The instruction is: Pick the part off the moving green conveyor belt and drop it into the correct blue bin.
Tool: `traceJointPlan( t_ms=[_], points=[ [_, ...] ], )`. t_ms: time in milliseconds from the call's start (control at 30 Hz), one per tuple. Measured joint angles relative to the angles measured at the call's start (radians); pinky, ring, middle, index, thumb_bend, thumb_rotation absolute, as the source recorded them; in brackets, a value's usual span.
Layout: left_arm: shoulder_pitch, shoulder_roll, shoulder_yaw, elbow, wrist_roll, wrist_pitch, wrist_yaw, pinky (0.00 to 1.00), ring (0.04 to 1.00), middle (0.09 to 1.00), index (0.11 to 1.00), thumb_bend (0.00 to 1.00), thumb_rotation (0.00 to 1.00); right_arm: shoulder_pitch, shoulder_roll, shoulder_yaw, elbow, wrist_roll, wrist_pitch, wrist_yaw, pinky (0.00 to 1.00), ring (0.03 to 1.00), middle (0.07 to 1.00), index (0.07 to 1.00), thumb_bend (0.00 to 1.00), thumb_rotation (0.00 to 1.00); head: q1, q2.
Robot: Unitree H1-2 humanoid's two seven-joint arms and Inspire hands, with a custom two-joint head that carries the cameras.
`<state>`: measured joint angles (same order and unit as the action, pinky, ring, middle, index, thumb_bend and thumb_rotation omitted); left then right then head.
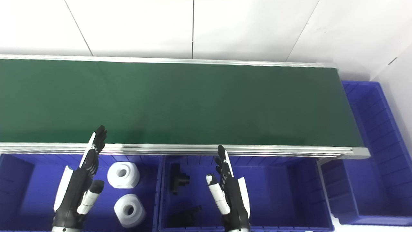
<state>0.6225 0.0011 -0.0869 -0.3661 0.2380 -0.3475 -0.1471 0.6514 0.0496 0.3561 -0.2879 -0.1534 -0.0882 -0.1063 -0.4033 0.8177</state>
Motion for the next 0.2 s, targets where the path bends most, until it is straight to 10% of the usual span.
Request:
traceJointPlan(
  t_ms=[200],
  points=[
    [-0.005, 0.043, -0.012, 0.027, 0.029, -0.052, 0.007, 1.00, 1.000, 1.000, 1.000, 0.72, 1.00, 0.000, 0.000, 0.002, 0.018, -0.020, -0.031, -0.027, 0.95, 0.969, 1.000, 1.000, 0.74, 0.92, -0.057, -0.015]
  ],
)
